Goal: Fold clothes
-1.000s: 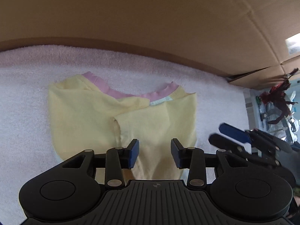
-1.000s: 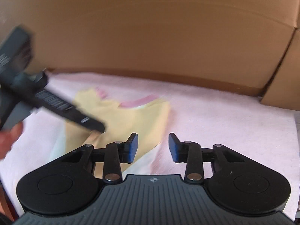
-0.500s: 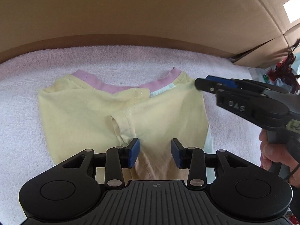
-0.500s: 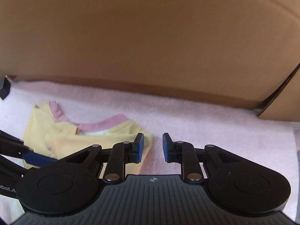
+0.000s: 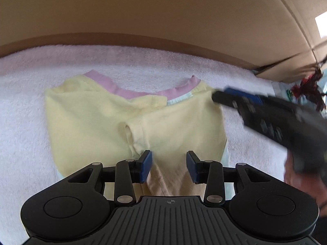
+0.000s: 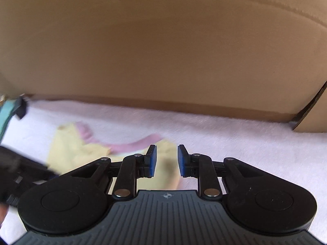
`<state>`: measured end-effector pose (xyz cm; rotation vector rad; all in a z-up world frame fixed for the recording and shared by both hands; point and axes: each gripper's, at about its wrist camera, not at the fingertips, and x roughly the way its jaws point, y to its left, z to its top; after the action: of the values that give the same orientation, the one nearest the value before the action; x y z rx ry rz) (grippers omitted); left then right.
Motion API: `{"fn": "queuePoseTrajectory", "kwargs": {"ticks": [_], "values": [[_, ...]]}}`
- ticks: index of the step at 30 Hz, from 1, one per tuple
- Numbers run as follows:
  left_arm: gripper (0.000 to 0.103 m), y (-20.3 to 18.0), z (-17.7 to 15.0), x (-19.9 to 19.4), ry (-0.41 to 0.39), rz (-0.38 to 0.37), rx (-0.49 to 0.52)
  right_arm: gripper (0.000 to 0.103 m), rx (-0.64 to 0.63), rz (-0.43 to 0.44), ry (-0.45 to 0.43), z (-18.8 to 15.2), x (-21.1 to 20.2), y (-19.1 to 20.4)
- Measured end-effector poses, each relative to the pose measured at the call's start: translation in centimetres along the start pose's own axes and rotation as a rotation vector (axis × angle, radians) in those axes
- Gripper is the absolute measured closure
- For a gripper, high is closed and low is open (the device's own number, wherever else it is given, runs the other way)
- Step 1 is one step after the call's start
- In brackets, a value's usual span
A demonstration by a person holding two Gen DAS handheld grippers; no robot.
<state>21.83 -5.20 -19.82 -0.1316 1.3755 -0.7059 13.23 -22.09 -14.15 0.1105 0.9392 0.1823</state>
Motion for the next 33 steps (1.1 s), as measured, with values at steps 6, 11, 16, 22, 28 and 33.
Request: {"fn": "queuePoseTrajectory", "kwargs": {"ticks": [6,11,16,22,28,33], "values": [[0.047,-0.2,-3.5,-3.0,-0.058,-0.043,-0.071,0.077,0.014,0.051,0.029,-4.7,-3.7,0.8],[0.046,-1.9,-5.5,-2.0,-0.029,-0.011,-0.036,0.077,-0.075,0.081,0.083,-7.4,-4.7,3.0],[0.046,-2.4,-6.4,-0.1,-0.010,0.061,0.006,0.076,-0.146,0.065,0.159,-11.8,-5.2,5.3],[0.046,-2.4,-6.3,0.0,-0.009,0.079,0.003,0.074,-0.203,0.093,0.211,-16.8,-9.2,7.1],[0.045,-3.0,-6.6,-0.1,-0.013,0.109,0.012,0.064,-0.219,0.123,0.282,-21.6,-12.9,8.1],[0.044,-3.9,-8.2,-1.8,-0.027,0.080,0.012,0.060,-0.222,0.151,0.356,-23.8,-15.3,8.2]]}}
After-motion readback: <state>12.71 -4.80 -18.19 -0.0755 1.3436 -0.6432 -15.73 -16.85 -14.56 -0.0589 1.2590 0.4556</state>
